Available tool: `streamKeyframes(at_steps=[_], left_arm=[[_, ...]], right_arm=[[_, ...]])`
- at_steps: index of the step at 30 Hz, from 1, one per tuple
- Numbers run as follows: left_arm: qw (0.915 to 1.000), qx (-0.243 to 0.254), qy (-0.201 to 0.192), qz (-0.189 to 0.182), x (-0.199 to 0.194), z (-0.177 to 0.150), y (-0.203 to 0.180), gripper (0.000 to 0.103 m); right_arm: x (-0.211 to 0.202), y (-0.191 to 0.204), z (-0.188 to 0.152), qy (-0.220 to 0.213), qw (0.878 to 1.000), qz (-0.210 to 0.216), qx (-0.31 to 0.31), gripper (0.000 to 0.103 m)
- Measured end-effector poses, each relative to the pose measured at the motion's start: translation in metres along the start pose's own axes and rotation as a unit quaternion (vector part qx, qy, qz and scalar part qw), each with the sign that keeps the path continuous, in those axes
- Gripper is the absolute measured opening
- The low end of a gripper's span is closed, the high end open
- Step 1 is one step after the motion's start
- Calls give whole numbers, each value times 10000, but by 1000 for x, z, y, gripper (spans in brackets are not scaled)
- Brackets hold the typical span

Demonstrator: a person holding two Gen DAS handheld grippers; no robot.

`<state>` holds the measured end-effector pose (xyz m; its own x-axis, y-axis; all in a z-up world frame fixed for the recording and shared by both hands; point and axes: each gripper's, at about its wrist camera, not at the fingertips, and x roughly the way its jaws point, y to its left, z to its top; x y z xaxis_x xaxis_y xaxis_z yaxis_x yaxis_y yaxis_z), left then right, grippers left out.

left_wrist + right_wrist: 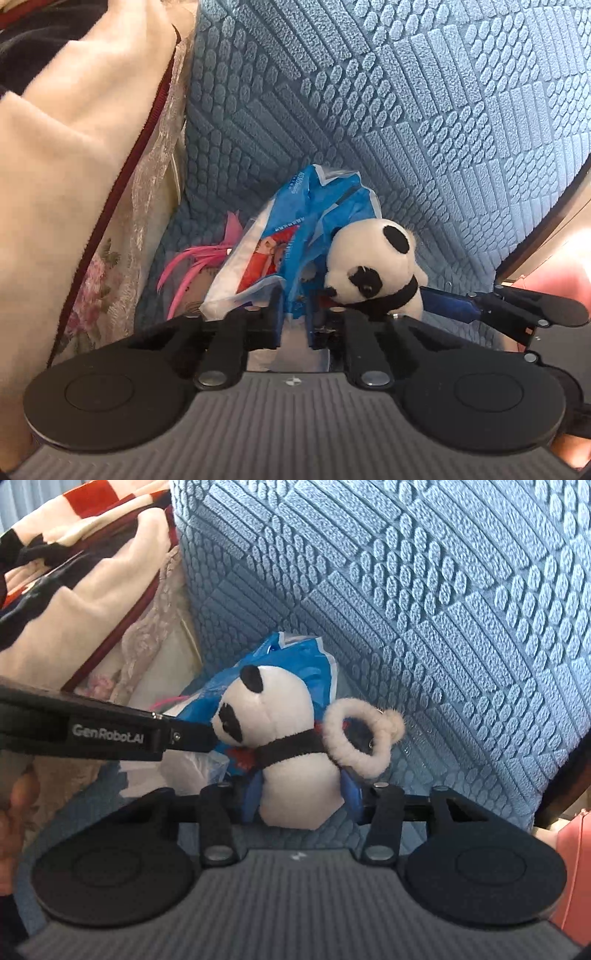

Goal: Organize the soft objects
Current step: 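Grasp the blue cartoon tissue bag with the left gripper while the right gripper grasps the panda plush, then lift the blue bag with the left gripper while the right gripper lifts the panda plush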

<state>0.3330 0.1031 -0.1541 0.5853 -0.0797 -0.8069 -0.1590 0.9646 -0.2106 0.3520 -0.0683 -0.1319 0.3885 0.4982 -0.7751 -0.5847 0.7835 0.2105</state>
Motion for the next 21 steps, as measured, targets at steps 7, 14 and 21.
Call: streamKeyframes(at_steps=[7,14,21], left_arm=[[9996,-57,-194,-191,-16,-4,1,4],[9979,-172,-445,-445,-48,-14,4,2],[9970,-254,-492,-542,-72,-40,-9,2]], right_arm=[[-8,5,0,-11,9999,-102,27,43],[-43,8,-3,-190,9995,-192,134,43],[-81,10,-13,-311,9985,-288,345,43]])
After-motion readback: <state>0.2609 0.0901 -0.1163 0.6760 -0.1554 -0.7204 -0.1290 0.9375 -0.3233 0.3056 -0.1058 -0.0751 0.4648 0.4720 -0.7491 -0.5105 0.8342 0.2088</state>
